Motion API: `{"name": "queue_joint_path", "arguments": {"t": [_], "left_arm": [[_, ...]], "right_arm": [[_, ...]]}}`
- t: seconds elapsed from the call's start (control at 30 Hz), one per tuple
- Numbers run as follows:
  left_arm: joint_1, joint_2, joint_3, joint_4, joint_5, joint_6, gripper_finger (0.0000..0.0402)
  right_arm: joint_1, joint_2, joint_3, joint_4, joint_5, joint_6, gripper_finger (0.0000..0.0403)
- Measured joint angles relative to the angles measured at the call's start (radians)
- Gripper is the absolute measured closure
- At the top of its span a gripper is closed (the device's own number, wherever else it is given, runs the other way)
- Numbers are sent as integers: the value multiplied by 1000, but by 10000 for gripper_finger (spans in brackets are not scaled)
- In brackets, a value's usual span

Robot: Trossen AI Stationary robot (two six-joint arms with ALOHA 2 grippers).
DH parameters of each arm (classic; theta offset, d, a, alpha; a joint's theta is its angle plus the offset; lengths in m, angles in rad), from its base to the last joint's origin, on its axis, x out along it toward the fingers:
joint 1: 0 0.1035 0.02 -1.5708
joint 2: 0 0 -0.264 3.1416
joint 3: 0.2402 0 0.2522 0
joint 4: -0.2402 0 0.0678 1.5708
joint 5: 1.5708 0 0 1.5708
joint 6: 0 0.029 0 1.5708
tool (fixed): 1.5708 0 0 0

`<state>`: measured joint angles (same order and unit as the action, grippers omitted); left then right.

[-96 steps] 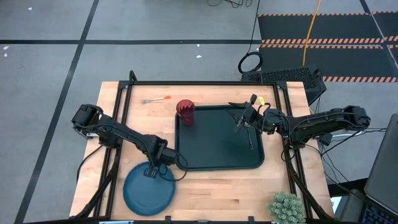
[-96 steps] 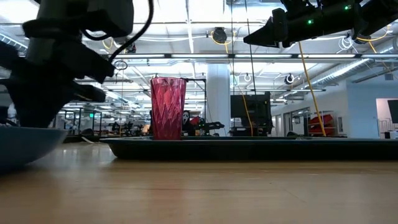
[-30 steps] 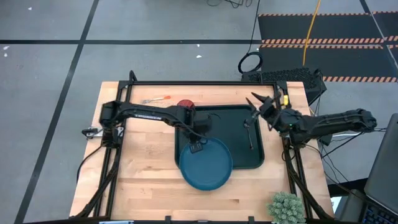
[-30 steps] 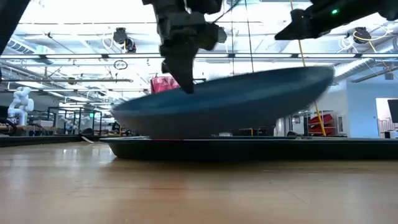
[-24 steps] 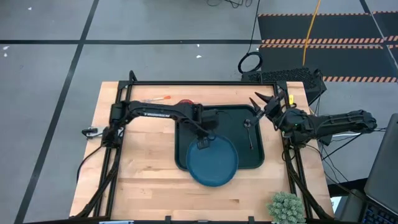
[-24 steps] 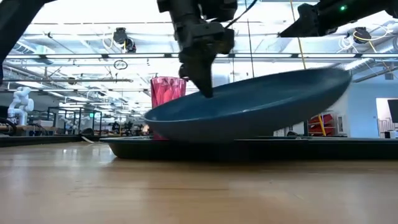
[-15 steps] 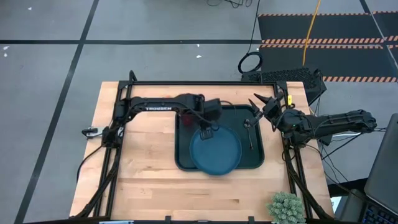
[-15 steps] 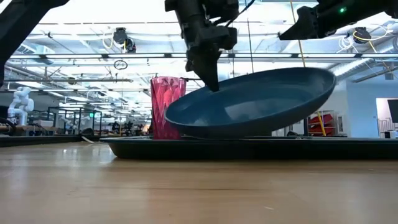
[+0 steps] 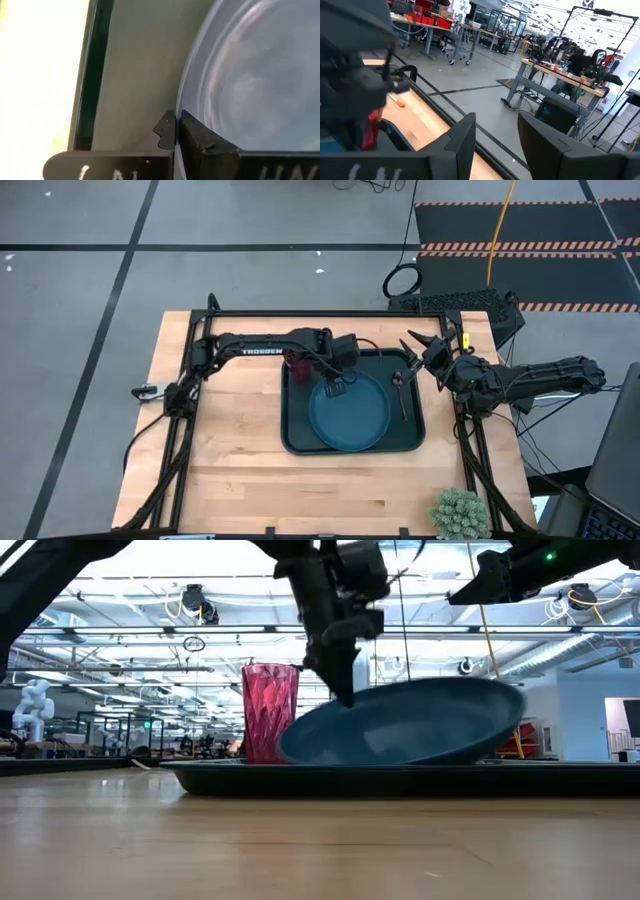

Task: Pick and place plate/cup/fork/spoon on tray
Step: Put the blue plate to the left of the black spoon on the black tray

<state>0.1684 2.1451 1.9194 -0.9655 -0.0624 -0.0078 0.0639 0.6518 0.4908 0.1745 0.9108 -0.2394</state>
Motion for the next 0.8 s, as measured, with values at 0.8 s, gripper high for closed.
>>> {"name": "queue_joint_path", "arguments": {"t": [0.8], "left_arm": [[6,22,-1,33,-2,90,355]], "right_arm": [[2,0,0,-19,-51,18,261]]}}
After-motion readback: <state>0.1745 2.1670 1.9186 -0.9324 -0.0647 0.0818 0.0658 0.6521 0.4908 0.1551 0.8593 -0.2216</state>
